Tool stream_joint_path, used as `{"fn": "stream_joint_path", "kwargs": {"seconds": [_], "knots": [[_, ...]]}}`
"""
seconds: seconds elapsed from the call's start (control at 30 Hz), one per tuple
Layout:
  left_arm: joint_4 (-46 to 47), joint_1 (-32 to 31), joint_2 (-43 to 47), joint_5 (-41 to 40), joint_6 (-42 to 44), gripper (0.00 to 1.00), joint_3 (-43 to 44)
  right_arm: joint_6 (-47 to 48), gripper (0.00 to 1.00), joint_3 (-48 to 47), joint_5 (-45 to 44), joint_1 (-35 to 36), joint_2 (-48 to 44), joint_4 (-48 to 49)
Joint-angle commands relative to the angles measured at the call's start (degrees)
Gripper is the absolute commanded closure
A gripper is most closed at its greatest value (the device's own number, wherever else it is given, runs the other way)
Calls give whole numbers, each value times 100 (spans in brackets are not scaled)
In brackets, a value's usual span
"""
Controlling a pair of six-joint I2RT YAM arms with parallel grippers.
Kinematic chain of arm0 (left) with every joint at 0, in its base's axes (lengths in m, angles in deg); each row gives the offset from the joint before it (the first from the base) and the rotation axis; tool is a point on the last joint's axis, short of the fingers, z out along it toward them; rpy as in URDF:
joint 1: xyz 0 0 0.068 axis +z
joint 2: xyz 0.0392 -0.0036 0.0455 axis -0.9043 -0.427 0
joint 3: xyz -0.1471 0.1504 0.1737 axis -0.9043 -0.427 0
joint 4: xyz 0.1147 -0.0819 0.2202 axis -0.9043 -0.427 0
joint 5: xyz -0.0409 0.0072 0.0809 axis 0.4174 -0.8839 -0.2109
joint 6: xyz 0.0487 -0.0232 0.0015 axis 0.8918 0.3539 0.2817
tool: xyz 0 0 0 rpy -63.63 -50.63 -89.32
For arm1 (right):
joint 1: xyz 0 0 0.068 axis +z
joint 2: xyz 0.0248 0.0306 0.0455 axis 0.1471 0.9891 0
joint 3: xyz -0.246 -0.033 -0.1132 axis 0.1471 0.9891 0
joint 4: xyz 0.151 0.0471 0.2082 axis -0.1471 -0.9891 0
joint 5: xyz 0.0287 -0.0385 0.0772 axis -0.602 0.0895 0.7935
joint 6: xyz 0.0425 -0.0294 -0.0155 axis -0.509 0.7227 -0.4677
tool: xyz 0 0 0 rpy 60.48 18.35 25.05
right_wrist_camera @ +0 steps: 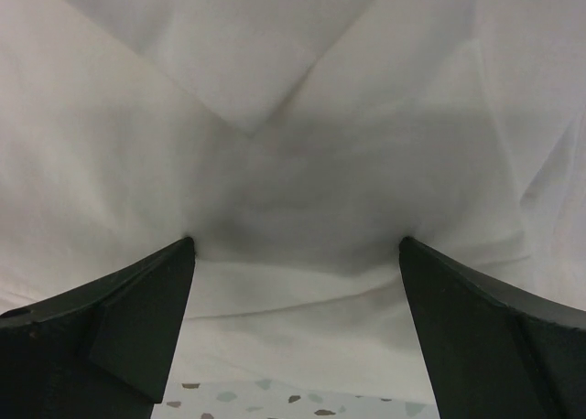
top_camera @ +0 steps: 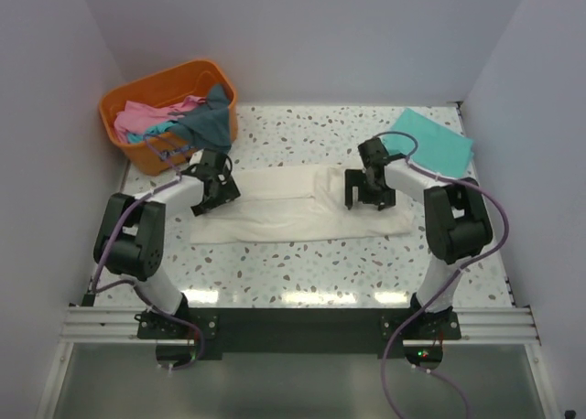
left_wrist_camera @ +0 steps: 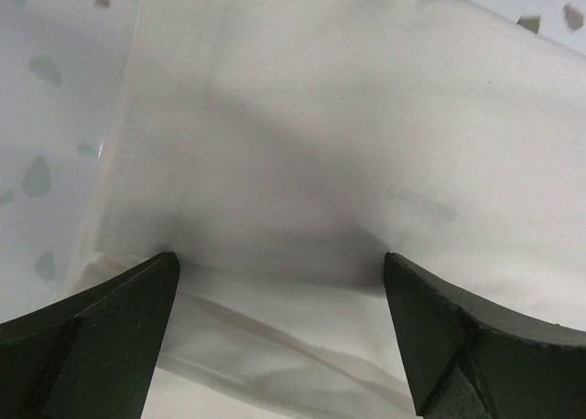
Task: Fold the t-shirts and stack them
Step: Fold the tshirt
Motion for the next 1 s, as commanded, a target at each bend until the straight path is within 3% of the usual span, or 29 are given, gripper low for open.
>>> {"fn": "stream_joint_path", "kwargs": {"seconds": [0.0, 0.1, 0.23, 0.3, 0.43, 0.47, 0.53, 0.7, 0.8, 0.97], "knots": [[-305, -65, 365, 598, -392, 0, -872, -266, 1, -393, 405, 32, 520, 351], [-331, -328, 743, 792, -760, 0, -1409, -82, 1, -1385, 274, 32, 1380, 368], [-420, -1048, 981, 1203, -1532, 0, -1900, 435, 1, -3884, 448, 102, 2883, -79], [-220, -1566, 1069, 1459, -2086, 0, -2164, 796, 1, -4549, 791, 356, 3648, 77], [415, -2744, 1175, 2154, -3963, 0, -2886, 1421, 1, -7162, 915, 927, 5002, -456], [407, -3347, 1149, 2111, -4265, 0, -2826, 1430, 1, -7510, 932, 1094, 5256, -493], [119, -3886, 1026, 1788, -4740, 0, -2267, 1143, 1, -7672, 1090, 1209, 5452, -84], [-777, -4846, 428, 1303, -4550, 0, -753, 385, 1, -6856, 1512, 1324, 4786, 1157], [-1034, -5093, 278, 899, -4453, 0, 73, 252, 1, -7020, 1600, 1324, 4451, 1081], [-1428, -5207, 471, 503, -4189, 0, 698, 419, 1, -7153, 1460, 1324, 3889, 817]]}}
